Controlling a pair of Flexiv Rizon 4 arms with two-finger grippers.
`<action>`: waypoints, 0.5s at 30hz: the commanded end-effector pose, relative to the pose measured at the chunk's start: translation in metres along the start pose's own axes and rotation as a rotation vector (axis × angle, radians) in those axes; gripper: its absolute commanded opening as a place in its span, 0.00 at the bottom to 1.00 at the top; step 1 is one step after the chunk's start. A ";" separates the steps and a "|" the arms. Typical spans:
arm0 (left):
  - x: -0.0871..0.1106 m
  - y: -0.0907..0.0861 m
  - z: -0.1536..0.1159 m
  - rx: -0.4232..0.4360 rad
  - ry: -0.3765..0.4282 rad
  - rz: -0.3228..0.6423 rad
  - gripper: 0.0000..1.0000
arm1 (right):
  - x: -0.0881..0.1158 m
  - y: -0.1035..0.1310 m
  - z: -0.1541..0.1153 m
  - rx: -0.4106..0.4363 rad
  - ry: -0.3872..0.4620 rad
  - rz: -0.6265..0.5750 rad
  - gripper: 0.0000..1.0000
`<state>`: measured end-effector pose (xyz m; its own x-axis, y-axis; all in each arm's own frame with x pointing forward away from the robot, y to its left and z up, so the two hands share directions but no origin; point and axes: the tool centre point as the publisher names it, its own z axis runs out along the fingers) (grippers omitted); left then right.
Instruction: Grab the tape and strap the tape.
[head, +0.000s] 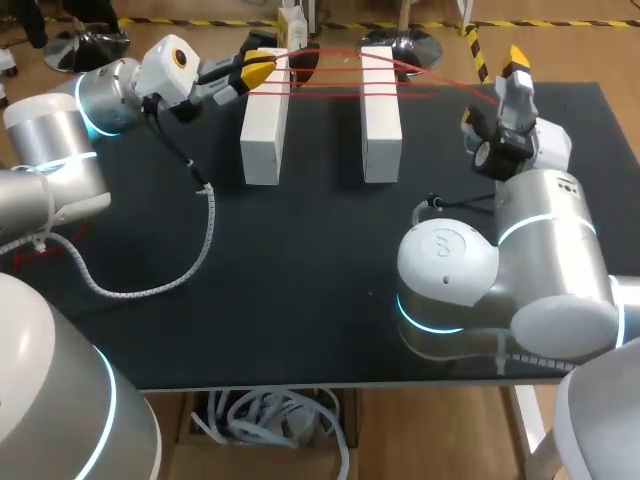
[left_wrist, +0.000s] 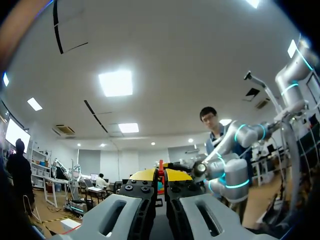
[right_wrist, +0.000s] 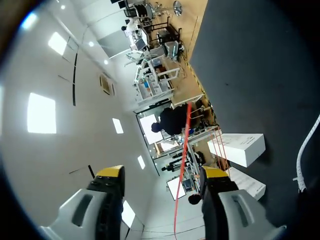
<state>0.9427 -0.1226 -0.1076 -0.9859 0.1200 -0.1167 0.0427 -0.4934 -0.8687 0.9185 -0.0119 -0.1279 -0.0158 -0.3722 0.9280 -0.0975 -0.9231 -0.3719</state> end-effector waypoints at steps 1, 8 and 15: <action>-0.001 0.001 0.000 0.001 0.002 0.000 0.00 | 0.002 -0.005 -0.002 0.001 -0.009 0.002 0.64; -0.001 0.001 0.000 0.001 0.002 0.000 0.00 | 0.002 -0.010 -0.003 0.017 -0.012 0.009 0.68; -0.001 0.001 0.000 0.001 0.002 0.000 0.00 | 0.002 -0.012 -0.004 0.020 -0.017 0.009 0.64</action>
<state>0.9427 -0.1226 -0.1076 -0.9859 0.1200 -0.1167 0.0428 -0.4934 -0.8687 0.9169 -0.0017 -0.1247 -0.0068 -0.3836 0.9235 -0.0709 -0.9210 -0.3831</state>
